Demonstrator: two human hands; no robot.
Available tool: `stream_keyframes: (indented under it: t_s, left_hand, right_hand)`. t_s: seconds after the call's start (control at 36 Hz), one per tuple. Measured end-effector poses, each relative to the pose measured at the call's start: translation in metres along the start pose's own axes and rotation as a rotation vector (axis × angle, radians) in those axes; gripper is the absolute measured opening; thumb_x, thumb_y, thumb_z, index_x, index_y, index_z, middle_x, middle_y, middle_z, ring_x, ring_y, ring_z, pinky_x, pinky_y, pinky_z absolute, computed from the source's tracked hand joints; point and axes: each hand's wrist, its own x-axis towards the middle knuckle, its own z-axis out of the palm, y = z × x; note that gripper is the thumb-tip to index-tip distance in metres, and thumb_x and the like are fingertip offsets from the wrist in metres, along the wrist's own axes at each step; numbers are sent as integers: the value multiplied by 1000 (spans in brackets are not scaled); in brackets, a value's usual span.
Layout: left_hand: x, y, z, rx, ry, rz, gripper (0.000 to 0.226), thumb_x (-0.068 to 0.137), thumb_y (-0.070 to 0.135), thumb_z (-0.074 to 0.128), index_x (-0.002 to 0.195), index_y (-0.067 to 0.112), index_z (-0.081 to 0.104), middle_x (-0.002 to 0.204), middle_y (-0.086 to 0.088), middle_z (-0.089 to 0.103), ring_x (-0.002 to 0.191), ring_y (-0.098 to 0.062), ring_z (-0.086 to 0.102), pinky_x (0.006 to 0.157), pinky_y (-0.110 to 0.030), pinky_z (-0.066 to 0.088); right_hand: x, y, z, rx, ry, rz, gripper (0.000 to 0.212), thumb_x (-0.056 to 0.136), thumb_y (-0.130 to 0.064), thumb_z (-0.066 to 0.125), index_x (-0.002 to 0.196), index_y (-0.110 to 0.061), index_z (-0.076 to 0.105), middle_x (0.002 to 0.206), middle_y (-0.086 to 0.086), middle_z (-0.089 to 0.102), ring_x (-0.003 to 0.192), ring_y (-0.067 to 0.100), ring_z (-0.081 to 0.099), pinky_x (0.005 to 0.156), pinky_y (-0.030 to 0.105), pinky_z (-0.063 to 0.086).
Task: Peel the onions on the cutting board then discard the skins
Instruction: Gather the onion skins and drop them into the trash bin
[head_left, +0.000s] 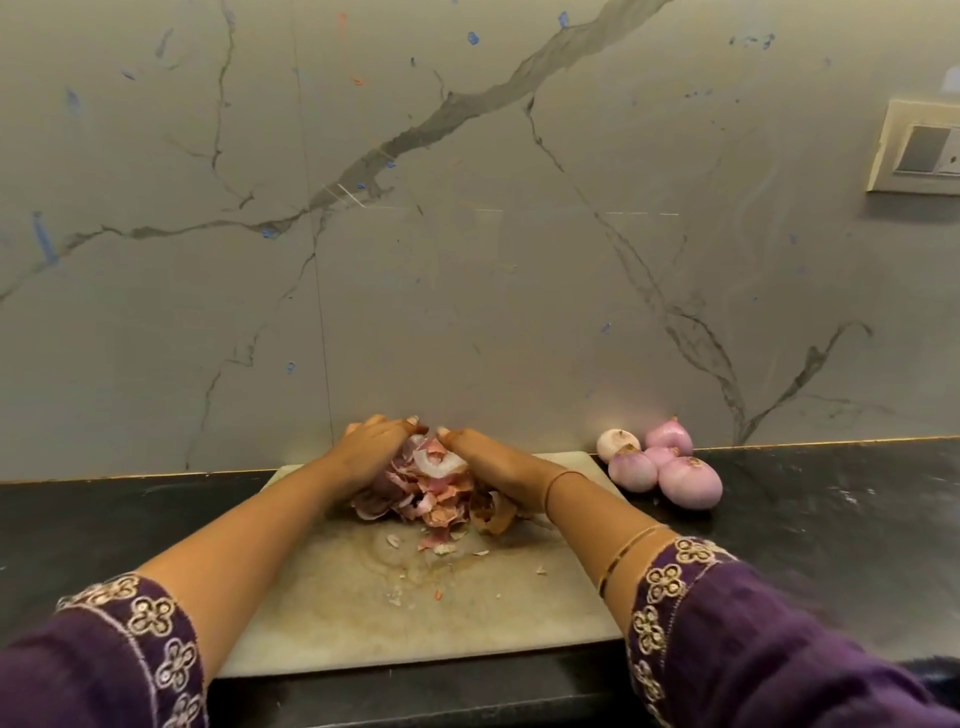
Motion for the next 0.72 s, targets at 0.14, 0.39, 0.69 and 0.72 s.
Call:
stream_keyframes:
  t_s: [0.14,0.39,0.69,0.72]
  left_hand:
    - [-11,8,9,-7,-21,-88,40,106,23,19,127,12,51,137,-13,48,126,-27,42,108,-33,29]
    - [-22,3,3,57,-18,-126,41,105,29,24,110,9,60,123,-16,61,109,-28,56,94,-35,42]
    - [-23,8,-11,-136,-38,-175,48,100,48,30,131,19,54,148,-4,39,135,-24,35,106,-34,26]
    - [-25,8,-5,-166,-65,-229,48,100,49,30,130,20,54,146,-5,42,132,-26,40,106,-34,29]
  right_hand:
    - [16,13,5,-27,-36,7,100,63,-88,34,138,-25,50,142,3,52,125,25,51,106,43,41]
    - [-18,4,-5,-13,-141,-42,48,104,-44,27,132,-14,54,128,0,61,112,13,59,99,24,47]
    - [-37,2,0,18,182,82,75,94,-68,26,149,-19,28,155,7,30,139,30,33,109,41,31]
    - [-35,6,8,-44,212,113,81,89,-74,24,149,-20,27,153,10,33,137,33,34,111,47,30]
